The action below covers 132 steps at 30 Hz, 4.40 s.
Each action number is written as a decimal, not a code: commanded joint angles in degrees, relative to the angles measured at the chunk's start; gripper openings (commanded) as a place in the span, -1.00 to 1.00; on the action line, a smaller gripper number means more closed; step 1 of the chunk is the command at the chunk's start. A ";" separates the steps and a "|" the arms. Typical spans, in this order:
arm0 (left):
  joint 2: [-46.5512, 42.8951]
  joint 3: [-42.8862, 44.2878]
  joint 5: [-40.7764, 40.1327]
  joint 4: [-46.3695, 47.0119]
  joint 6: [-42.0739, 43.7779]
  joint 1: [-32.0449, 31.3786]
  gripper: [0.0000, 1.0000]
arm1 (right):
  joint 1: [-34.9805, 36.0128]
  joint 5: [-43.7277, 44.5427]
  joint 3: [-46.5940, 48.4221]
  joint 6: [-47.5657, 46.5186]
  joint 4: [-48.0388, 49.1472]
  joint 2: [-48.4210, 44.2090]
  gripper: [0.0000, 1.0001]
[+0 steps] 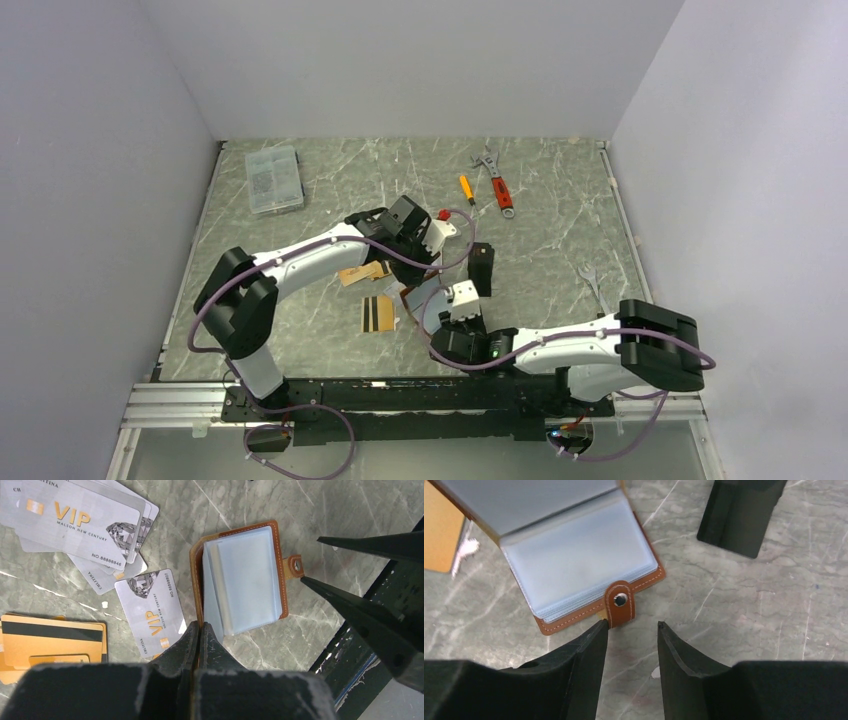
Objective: Put the credit cards into the card holder
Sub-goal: Close the card holder at the center of the board.
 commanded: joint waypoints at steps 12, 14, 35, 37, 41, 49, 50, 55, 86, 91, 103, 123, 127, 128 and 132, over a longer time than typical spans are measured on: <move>-1.84 -3.52 -0.64 3.62 -5.69 0.13 -1.00 | -2.13 5.11 -2.45 10.57 -2.00 -8.45 -0.19; -1.38 -3.02 -0.83 3.41 -6.00 0.24 -1.00 | -2.21 4.50 -3.81 6.58 2.52 -10.99 0.01; -4.26 -1.46 -12.12 -0.18 -17.64 -0.22 -1.00 | -14.68 -12.43 2.49 12.18 -8.99 -11.95 0.79; -4.74 -1.67 -11.69 -0.26 -18.10 -0.20 -1.00 | -14.69 -12.67 4.07 13.65 -10.24 -8.85 0.77; -5.54 -2.85 -10.14 0.56 -19.12 -0.09 -1.00 | -14.70 -14.57 5.95 11.39 -9.75 -6.06 0.66; -5.45 -4.09 -6.57 1.37 -23.61 0.87 -1.00 | -14.77 -15.83 3.90 6.52 -1.16 -7.87 0.51; -5.47 -4.18 -6.41 1.36 -23.85 0.98 -1.00 | -14.64 -15.81 4.34 6.09 -0.88 -6.86 0.51; -5.63 -4.68 -7.33 1.45 -24.45 1.19 -1.00 | -13.55 -16.28 7.22 2.31 1.28 -2.38 0.53; -3.76 -4.99 -5.55 1.68 -25.77 1.63 -1.00 | -11.48 -3.86 8.28 10.96 -6.26 3.84 -0.18; -3.01 -5.24 -6.35 1.82 -25.98 0.91 -1.00 | -13.51 -5.71 7.04 13.05 -6.35 3.50 -0.71; -0.41 -2.37 -3.42 1.50 -26.49 -3.74 -1.00 | -17.46 -9.99 1.84 14.96 -1.47 0.03 -1.00; 9.09 -0.69 20.00 7.25 -15.60 -8.25 -0.07 | -22.20 -19.71 -14.09 14.35 18.51 -11.12 -1.00; 8.07 0.18 20.33 6.27 -12.96 -7.30 0.70 | -22.98 -21.57 -15.38 13.79 19.92 -12.93 -1.00; 7.69 0.56 20.14 5.98 -12.19 -6.68 0.82 | -23.03 -21.97 -15.73 13.85 20.40 -13.26 -1.00; 5.30 0.75 20.50 4.39 -8.70 -3.87 0.93 | -23.09 -22.35 -15.35 13.88 19.27 -13.23 -1.00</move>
